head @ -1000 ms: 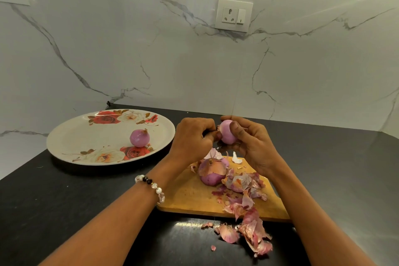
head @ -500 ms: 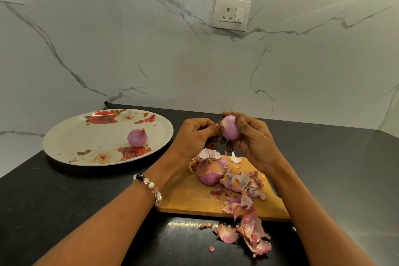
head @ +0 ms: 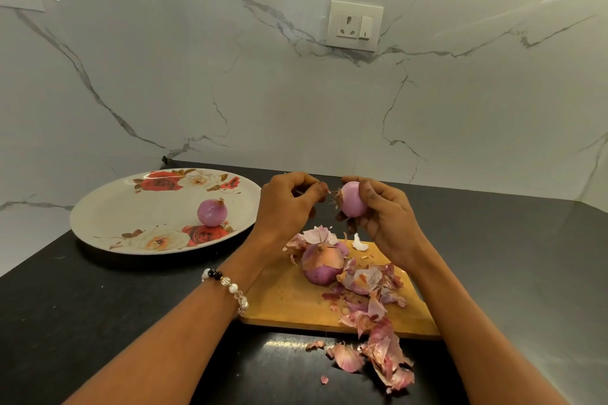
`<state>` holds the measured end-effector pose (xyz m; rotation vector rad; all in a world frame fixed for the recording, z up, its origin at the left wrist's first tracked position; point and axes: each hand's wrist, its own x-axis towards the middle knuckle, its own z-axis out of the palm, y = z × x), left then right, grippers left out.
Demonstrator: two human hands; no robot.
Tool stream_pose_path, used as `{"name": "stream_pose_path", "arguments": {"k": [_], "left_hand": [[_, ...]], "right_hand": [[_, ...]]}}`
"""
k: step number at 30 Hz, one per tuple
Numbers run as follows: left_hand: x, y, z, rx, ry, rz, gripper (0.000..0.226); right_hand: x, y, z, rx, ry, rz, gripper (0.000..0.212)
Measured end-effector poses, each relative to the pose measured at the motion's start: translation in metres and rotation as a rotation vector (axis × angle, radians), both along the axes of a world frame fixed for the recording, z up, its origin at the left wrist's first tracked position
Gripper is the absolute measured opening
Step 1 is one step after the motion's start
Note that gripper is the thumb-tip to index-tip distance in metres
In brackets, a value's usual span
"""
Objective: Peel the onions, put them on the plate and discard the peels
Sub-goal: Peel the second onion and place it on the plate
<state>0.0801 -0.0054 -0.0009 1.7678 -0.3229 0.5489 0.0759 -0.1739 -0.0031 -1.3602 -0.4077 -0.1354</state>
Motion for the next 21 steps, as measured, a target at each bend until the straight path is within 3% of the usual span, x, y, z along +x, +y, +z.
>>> {"name": "stream_pose_path", "arguments": {"k": [8,11,14,16,21], "left_hand": [[0.0007,-0.0001,-0.0025,0.203,-0.053,0.009,0.020],[-0.0024,-0.0012,-0.0008,0.199,-0.103,0.053,0.022],[-0.0040,-0.0008,0.0025,0.200,-0.146,-0.007,0.027],[-0.0030,-0.0008,0.0008,0.302,-0.169,-0.027,0.034],[-0.0015,0.0019,-0.0029,0.458,-0.238,0.041,0.021]], "right_hand": [[-0.0002,-0.0005,0.0008,0.051,0.014,0.011,0.040],[-0.0006,-0.0001,0.0007,0.046,0.022,0.008,0.040],[-0.0013,0.0001,0.0003,0.021,0.012,0.018,0.040],[-0.0017,-0.0003,0.0000,0.013,0.012,0.029,0.039],[-0.0025,0.0021,-0.0036,-0.167,-0.020,-0.004,0.037]]}}
